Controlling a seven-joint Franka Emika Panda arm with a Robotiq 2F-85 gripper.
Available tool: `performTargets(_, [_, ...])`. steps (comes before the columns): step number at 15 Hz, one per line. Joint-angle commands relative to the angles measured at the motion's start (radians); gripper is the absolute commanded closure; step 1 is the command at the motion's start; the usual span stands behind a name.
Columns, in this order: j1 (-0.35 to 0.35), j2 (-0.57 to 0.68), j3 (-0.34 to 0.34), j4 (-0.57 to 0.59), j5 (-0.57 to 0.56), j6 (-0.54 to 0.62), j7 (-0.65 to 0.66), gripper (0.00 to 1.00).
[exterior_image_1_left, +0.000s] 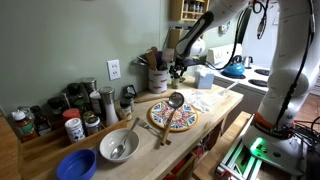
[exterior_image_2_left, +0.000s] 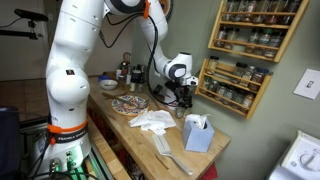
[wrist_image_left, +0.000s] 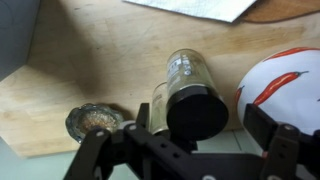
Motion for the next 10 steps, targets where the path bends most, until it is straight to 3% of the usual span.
performTargets(1, [-0.047, -0.084, 0.030, -0.077, 0.104, 0.031, -0.131, 0.00])
performTargets(6, [-0.067, -0.229, -0.016, -0.140, 0.101, -0.029, -0.193, 0.00])
performTargets(10, [-0.075, -0.371, -0.065, -0.158, 0.014, -0.096, -0.153, 0.00])
